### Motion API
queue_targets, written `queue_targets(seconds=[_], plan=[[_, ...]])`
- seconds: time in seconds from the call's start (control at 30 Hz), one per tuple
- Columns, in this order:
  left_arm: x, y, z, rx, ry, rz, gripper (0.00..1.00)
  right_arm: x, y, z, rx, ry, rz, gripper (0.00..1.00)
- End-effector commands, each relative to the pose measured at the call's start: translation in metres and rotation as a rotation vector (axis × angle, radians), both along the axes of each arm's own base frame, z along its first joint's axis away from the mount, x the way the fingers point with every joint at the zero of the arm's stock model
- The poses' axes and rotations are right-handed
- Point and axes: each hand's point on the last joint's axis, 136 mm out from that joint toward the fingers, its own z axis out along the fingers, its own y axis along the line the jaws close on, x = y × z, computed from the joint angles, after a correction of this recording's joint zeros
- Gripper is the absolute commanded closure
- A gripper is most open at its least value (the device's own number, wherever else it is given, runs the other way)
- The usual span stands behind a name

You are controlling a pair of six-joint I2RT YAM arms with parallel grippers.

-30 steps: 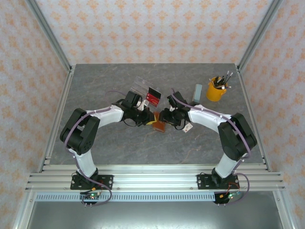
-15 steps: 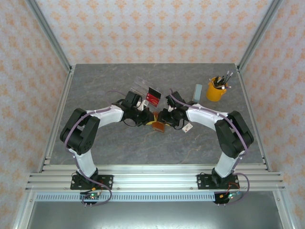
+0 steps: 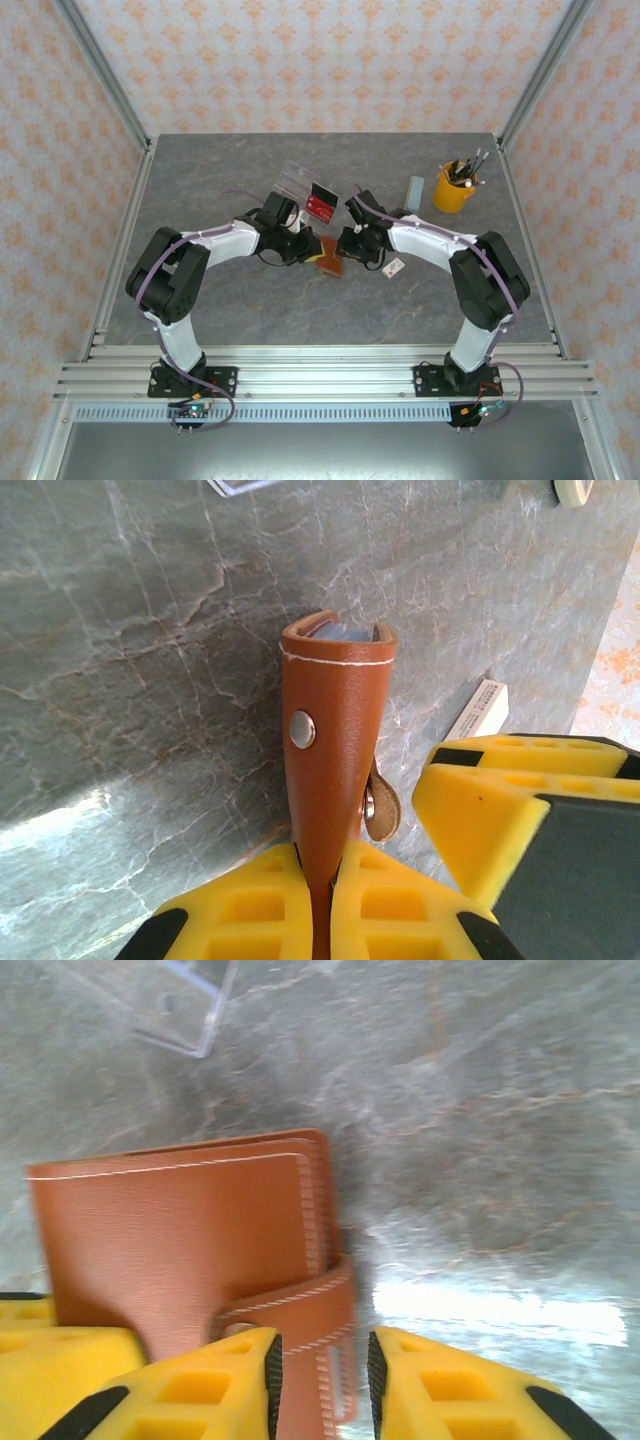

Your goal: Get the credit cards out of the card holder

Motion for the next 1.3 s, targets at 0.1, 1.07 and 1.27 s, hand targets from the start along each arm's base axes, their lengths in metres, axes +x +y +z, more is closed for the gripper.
queue_targets(seconds=[0.1, 1.07, 1.27], plan=[[0.001, 0.005, 0.006, 0.005, -0.012, 0.015, 1.0, -0.004, -0.012, -0.004, -0.064, 0.019, 0.002, 0.73], [-0.008, -0.008, 0.014, -0.049, -0.028, -0.051, 1.0, 0.003, 0.029, -0.003, 0.085, 0.037, 0.064, 0.67], [-0.008, -0.007, 0.014, -0.045, -0.028, -0.049, 1.0, 0.003, 0.015, -0.008, 0.008, 0.035, 0.046, 0.8]])
